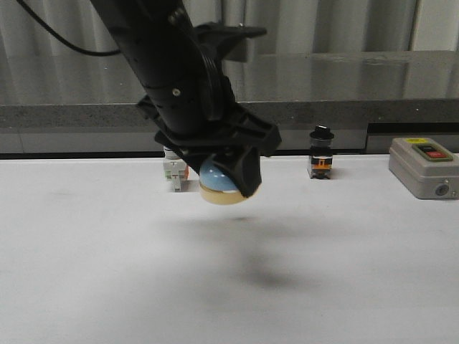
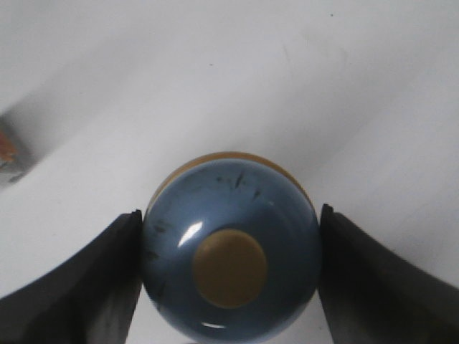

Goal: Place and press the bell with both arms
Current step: 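Lift the bell with the left gripper and carry it toward table center, then set the bell down in front of the switches and open the left gripper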

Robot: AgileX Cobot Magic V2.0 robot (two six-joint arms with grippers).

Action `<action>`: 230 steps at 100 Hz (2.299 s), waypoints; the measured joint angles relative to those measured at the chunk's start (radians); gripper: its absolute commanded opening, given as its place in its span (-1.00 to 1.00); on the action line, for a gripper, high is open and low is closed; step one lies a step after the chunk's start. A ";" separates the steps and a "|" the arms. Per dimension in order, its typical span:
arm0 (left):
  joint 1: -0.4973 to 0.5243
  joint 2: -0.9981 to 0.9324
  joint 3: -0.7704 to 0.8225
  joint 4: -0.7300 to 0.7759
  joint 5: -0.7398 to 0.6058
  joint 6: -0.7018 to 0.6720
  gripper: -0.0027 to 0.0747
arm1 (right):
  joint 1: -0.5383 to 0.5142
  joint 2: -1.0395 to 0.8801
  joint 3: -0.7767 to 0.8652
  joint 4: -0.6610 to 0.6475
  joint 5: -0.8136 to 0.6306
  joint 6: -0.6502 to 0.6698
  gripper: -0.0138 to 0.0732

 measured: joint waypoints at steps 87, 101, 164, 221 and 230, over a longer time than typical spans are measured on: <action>-0.026 0.211 -0.137 0.008 -0.013 0.000 0.30 | 0.000 0.000 0.000 0.000 0.000 -0.002 -0.83; -0.026 0.211 -0.139 0.008 -0.004 0.000 0.52 | 0.000 0.000 0.000 0.000 0.000 -0.002 -0.83; -0.026 0.195 -0.272 0.006 0.211 0.000 0.54 | 0.000 0.000 0.000 0.000 0.000 -0.002 -0.83; -0.026 -0.105 -0.189 0.004 0.252 0.000 0.53 | 0.000 0.000 0.000 0.000 0.000 0.000 -0.83; -0.026 -0.167 -0.113 0.004 0.229 -0.002 0.53 | 0.000 0.000 0.000 0.000 0.000 0.000 -0.83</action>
